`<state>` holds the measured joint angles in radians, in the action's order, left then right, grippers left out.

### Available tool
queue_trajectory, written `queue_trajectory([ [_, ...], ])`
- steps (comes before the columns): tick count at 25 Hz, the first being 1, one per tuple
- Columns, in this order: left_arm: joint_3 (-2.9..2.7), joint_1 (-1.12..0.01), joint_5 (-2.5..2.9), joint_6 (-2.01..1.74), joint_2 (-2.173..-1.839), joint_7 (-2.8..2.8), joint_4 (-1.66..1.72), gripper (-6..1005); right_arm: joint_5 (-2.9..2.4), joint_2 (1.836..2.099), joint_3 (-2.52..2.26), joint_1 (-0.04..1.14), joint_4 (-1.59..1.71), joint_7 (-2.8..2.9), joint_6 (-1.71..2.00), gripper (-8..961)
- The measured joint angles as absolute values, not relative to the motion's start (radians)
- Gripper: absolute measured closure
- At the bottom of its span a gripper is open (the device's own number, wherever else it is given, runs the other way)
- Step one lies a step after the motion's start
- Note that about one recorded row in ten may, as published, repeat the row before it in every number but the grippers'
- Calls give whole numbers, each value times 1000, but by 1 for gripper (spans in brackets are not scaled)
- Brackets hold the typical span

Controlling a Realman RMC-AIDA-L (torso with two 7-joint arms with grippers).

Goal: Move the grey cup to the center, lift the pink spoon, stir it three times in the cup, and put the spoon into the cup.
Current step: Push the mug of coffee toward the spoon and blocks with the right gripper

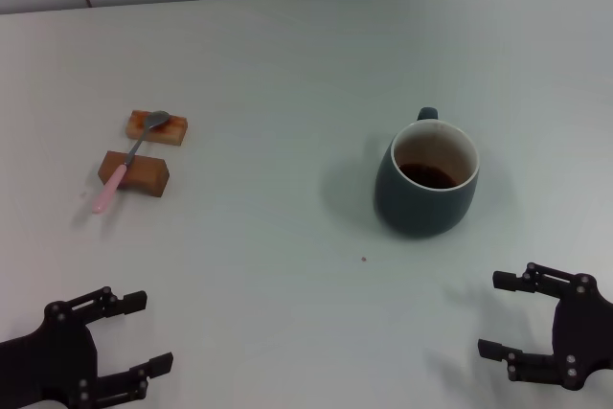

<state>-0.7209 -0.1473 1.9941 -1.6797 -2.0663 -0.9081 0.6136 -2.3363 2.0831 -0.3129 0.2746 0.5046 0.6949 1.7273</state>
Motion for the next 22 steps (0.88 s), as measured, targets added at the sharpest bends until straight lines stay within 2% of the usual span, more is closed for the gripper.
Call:
queue_trajectory([
  [10, -721, -147, 1994, -1680, -2066, -908, 612, 284, -2336, 2083, -313, 275, 505, 695, 1727, 128],
  [14, -721, -147, 1994, -1680, -2066, -908, 612, 284, -2336, 2083, -313, 275, 505, 695, 1727, 127],
  [22, -721, -147, 1993, -1680, -2067, -908, 612, 284, -2326, 2084, -266, 269, 503, 710, 1717, 191],
])
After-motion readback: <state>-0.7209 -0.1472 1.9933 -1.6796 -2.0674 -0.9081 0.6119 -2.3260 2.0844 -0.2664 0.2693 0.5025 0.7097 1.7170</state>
